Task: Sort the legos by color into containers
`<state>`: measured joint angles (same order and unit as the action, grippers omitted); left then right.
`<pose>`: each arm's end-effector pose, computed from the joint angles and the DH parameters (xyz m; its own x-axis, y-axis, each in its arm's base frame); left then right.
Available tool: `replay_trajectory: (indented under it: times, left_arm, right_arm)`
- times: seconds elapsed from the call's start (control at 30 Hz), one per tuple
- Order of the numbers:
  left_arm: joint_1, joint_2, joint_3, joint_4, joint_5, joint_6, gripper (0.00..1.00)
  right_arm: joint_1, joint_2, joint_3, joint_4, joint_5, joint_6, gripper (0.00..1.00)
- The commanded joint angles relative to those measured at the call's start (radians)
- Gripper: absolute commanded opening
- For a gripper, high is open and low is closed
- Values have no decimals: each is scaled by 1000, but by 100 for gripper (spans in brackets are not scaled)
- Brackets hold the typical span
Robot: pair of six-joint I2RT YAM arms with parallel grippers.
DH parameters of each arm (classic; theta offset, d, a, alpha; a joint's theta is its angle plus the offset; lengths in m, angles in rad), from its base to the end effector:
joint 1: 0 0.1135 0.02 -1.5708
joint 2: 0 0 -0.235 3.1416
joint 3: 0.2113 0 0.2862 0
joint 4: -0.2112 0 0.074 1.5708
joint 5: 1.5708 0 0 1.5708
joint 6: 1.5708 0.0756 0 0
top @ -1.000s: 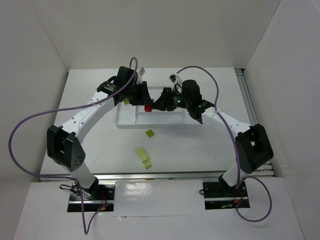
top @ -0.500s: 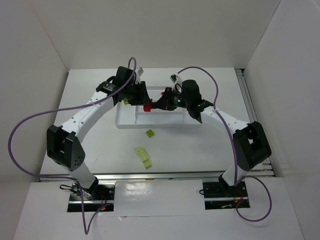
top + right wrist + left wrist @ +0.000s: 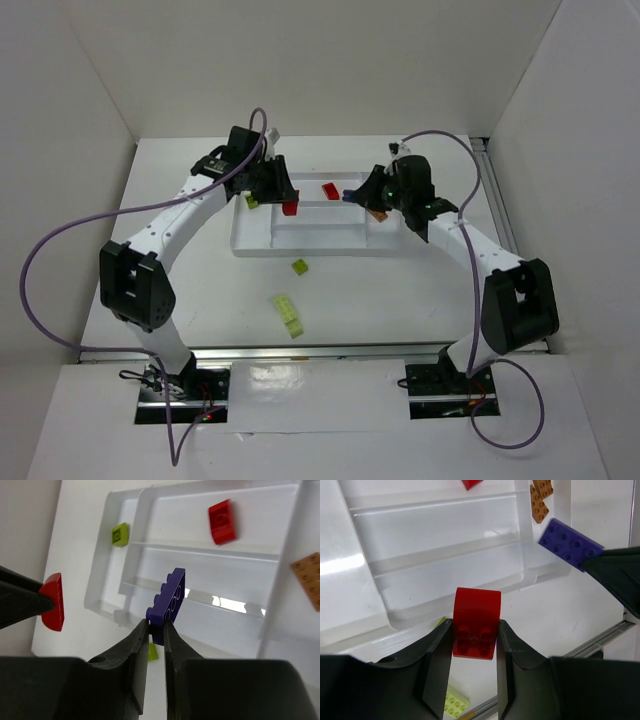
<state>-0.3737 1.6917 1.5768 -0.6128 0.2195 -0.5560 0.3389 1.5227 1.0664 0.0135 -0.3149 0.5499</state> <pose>0.4070 -0.1773 0.2760 -0.7939 -0.2420 -0.5579 0.1044 0.8495 -0.5171 0.3866 0.1611 0.2163 -0.6476 0.2986 -0.7010 -0.2834 0.7596 0.5853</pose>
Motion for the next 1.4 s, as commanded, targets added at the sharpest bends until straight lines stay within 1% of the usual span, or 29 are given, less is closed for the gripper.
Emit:
replay_trajectory:
  times: [0.0, 0.17, 0.2, 0.23, 0.4, 0.47, 0.5, 0.63, 0.83, 0.9, 0.93, 0.97, 1.0, 1.03, 1.07, 1.17, 1.27, 1.33, 1.37]
  left_arm:
    - [1, 78, 75, 36, 11, -15, 0]
    - [1, 212, 172, 67, -12, -50, 0]
    - [1, 242, 227, 67, -23, -62, 0]
    - [1, 308, 254, 67, -47, -62, 0]
    - [1, 453, 437, 76, -100, -71, 0]
    - [1, 499, 492, 87, -100, -71, 0]
    - [1, 547, 541, 87, -100, -71, 0]
    - [12, 649, 636, 64, -100, -59, 0]
    - [12, 718, 674, 64, -101, -59, 0]
    - [12, 727, 674, 74, -101, -68, 13]
    - [21, 727, 674, 85, -101, -68, 35]
    - [21, 727, 674, 85, -112, -68, 51]
    - [21, 727, 674, 85, -112, -68, 66]
    - [21, 727, 674, 85, -112, -68, 75]
    - [21, 727, 683, 94, -112, -58, 79]
    - [21, 689, 683, 94, -86, -58, 86]
    - [21, 597, 646, 94, -75, -45, 87]
    - [12, 528, 594, 94, -75, -36, 87]
    - [12, 441, 565, 85, -92, -36, 87]
  right_arm:
    - [-15, -91, 6, -96, 132, -74, 8]
    - [-34, -140, 18, -156, 218, -96, 8]
    - [-34, -141, 18, -165, 230, -96, 8]
    - [-43, -153, 18, -165, 231, -96, 8]
    - [-43, -173, 9, -165, 221, -96, 8]
    - [-43, -173, 0, -175, 221, -96, 8]
    - [-43, -173, 0, -175, 221, -96, 8]
    - [-43, -196, -11, -175, 221, -87, 8]
    - [-52, -196, -11, -184, 221, -96, 8]
    - [-52, -196, -11, -184, 221, -96, 8]
    - [-52, -196, -11, -184, 221, -96, 8]
    - [-52, -196, -11, -184, 221, -96, 8]
    - [-52, -187, -2, -184, 221, -96, 8]
    - [-52, -187, -2, -184, 209, -96, 8]
    - [-52, -176, -2, -184, 191, -96, 8]
    - [-37, -141, -2, -147, 163, -96, 8]
    - [14, -69, 10, -113, 137, -87, 8]
    - [44, -26, 36, -93, 137, -87, 8]
    - [66, 17, 47, -84, 125, -87, 8]
